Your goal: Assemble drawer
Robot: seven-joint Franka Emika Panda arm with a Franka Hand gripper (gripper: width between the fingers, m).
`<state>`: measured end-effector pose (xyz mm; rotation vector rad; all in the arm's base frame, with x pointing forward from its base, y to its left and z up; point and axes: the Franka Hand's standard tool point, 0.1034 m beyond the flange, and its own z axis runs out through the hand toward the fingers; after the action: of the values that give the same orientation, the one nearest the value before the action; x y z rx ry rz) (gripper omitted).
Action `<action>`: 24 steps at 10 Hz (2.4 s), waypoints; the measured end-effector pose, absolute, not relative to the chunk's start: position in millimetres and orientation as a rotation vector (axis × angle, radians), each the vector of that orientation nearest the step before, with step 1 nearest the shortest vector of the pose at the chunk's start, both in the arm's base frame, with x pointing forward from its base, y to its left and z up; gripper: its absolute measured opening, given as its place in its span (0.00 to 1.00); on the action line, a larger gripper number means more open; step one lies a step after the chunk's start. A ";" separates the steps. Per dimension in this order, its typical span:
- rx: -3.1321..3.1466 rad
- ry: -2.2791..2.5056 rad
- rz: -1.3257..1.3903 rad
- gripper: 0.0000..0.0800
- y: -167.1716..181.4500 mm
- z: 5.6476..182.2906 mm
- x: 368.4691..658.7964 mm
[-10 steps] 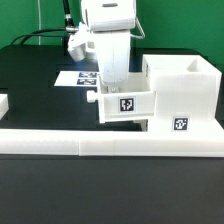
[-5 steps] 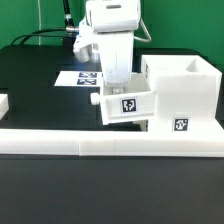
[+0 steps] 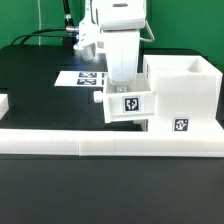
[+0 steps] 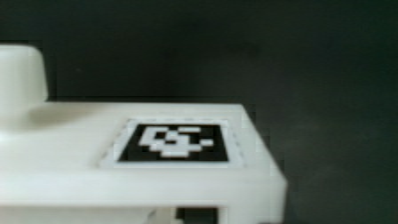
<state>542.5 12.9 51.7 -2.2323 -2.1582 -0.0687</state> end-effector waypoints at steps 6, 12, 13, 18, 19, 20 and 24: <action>-2.310 -2.094 -0.076 0.06 16.1 50.6 542.0; -2.213 -2.234 -0.022 0.06 15.7 52.3 543.2; -2.180 -2.298 -0.006 0.06 17.2 53.5 545.6; -2.278 -2.242 -0.045 0.06 14.0 51.3 544.8; -2.277 -2.242 -0.045 0.20 14.1 50.8 544.6; -2.278 -2.240 -0.039 0.20 13.3 51.6 545.2; -2.301 -2.259 -0.022 0.74 8.6 82.5 558.0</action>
Offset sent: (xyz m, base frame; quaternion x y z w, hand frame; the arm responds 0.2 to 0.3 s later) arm 0.0051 0.0256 -0.0095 -0.0210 -0.0160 -0.0392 0.9989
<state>558.0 8.6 82.5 -2.3009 -2.2590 -0.0219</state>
